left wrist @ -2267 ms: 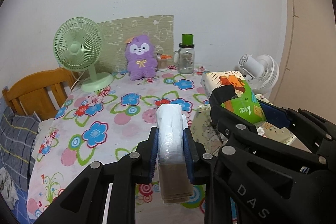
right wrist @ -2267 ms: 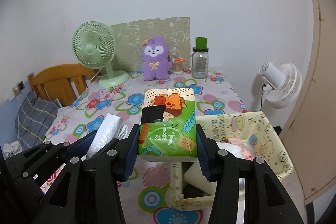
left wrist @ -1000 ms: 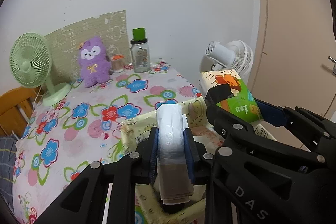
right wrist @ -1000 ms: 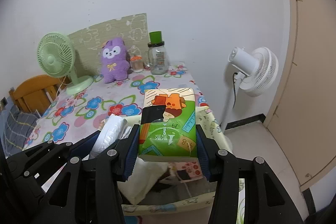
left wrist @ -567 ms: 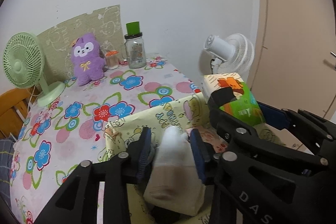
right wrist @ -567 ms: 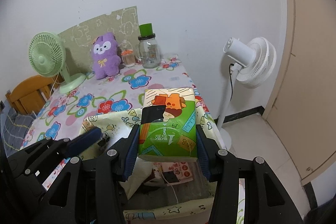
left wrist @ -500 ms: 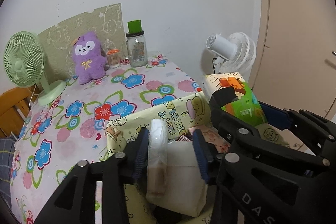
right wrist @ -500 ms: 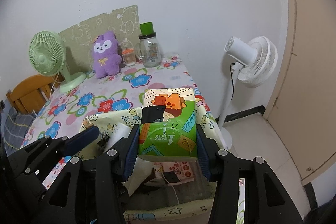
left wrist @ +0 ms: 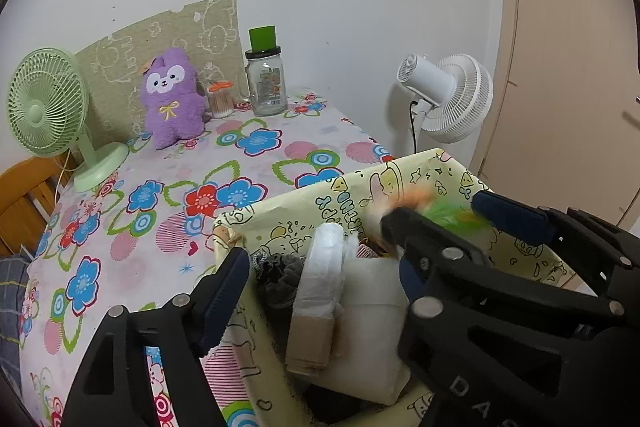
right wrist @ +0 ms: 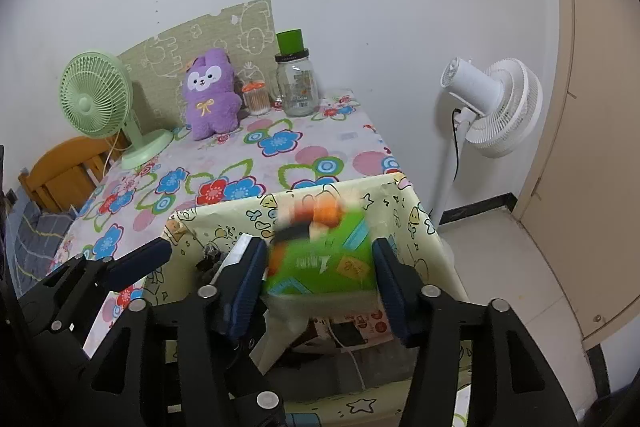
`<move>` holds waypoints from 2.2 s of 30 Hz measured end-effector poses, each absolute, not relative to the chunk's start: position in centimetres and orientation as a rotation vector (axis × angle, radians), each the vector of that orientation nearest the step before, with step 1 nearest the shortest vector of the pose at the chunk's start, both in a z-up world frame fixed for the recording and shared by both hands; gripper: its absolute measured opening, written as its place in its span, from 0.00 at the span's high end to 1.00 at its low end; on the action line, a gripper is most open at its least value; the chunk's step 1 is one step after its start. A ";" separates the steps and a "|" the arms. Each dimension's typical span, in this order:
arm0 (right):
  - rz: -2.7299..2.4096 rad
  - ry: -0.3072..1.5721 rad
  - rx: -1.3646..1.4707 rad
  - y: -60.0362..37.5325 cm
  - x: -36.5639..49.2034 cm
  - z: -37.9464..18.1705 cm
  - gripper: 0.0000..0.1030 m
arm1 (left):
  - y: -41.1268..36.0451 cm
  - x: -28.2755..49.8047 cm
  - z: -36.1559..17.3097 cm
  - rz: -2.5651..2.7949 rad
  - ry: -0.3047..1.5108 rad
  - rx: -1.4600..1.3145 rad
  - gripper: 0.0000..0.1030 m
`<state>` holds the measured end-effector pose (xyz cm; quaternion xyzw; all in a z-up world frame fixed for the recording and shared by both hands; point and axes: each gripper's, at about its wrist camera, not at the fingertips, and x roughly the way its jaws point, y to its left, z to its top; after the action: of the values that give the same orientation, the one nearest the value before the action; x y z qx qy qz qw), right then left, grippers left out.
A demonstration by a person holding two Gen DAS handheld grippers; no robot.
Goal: Organize soft objects
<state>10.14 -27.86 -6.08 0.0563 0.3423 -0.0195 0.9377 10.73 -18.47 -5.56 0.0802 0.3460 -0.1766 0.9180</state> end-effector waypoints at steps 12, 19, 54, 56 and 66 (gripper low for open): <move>-0.049 0.675 0.111 -26.1 9.1 -5.2 0.17 | -16.3 9.3 -4.5 -0.353 0.686 0.149 0.11; -0.042 0.646 0.094 -24.2 7.8 -4.3 0.12 | -14.3 8.1 -3.6 -0.337 0.655 0.137 0.06; 0.027 0.533 0.005 -14.6 2.0 -1.6 0.04 | 0.3 2.6 -2.2 -0.084 0.586 0.001 0.00; 0.027 0.526 0.009 -14.6 1.7 -1.6 0.03 | 0.9 2.2 -2.2 -0.067 0.586 -0.007 0.00; 0.015 0.484 0.026 -15.1 0.3 -1.1 0.00 | 2.3 0.4 -0.8 -0.048 0.543 -0.020 0.00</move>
<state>0.30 -15.12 -1.06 0.0129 0.2398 0.0075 0.9707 0.41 2.30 -0.82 -0.0101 0.2680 -0.0236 0.9631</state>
